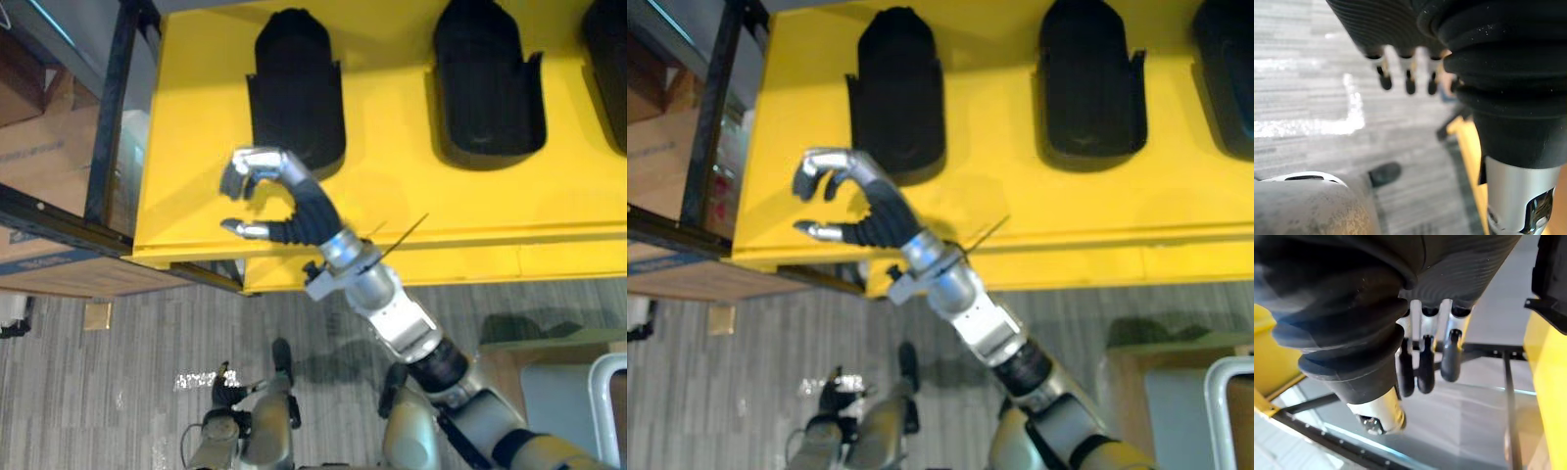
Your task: Walk over and take plastic housings, then place them on the shelf
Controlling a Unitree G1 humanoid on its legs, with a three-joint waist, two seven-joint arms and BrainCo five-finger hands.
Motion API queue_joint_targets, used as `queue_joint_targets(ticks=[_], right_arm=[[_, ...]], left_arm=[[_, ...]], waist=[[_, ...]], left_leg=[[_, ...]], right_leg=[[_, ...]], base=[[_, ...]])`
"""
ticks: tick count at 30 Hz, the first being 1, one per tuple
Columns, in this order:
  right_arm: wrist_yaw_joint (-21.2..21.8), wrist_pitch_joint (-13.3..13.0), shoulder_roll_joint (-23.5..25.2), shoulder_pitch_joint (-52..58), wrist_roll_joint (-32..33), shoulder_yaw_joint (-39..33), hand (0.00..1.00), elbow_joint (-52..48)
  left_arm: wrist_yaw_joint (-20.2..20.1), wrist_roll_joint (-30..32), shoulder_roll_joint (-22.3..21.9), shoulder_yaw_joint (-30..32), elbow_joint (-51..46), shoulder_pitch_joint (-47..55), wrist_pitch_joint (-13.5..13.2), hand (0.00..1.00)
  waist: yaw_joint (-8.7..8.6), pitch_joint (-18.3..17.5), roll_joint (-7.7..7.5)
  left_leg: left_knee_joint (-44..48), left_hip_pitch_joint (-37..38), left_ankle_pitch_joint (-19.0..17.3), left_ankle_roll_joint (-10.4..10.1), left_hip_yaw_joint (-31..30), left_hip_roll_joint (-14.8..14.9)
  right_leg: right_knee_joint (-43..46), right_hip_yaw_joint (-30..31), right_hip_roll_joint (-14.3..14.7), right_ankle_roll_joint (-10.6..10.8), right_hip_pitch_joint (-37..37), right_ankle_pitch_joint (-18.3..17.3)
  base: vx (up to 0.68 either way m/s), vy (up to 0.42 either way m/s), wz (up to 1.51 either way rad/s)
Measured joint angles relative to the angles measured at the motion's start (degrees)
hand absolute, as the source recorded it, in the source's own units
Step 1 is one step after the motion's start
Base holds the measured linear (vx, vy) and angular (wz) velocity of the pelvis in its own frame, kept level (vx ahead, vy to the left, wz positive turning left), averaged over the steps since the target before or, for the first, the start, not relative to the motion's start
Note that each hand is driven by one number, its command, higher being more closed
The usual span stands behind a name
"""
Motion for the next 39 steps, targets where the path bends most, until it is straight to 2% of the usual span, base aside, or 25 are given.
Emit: queue_joint_targets(ticks=[15,19,27,39], right_arm=[[1.2,0.2,0.0,5.9,-0.1,0.9,1.0,3.5],[0.9,0.5,0.2,8.1,-1.9,0.5,1.0,3.7],[-4.0,1.8,1.5,9.6,-4.8,-3.7,1.0,6.0],[-7.7,1.9,3.0,5.9,-5.0,-8.2,1.0,12.0]], left_arm=[[-0.1,-0.3,0.0,-0.1,-0.1,-0.4,0.0,0.0],[0.0,-0.3,-0.1,-0.4,0.0,-0.4,0.0,0.0],[0.0,-0.3,-0.1,-1.8,0.0,-0.6,0.0,0.0],[0.4,-0.4,-0.1,-1.8,-0.2,-0.6,0.0,0.0]], waist=[[-0.54,1.2,0.39],[-0.75,1.4,0.69],[-0.89,1.4,0.71],[-0.74,1.6,1.1]], left_leg=[[0.0,0.0,0.0,0.0,0.2,0.0],[0.0,0.0,-0.1,-0.1,0.5,0.0],[0.0,-0.2,-0.1,-0.1,0.8,0.0],[0.0,-0.3,0.0,0.0,0.2,-0.1]], right_leg=[[-0.1,0.1,0.0,0.0,-0.1,0.0],[-0.1,0.3,0.0,0.0,-0.3,0.0],[-0.1,0.5,0.0,0.0,-0.7,0.0],[0.2,0.2,-0.1,0.0,-0.6,0.0]], base=[[0.0,-0.013,0.0],[0.0,0.0,-0.02],[0.0,0.0,-0.02],[0.0,0.0,0.01]])
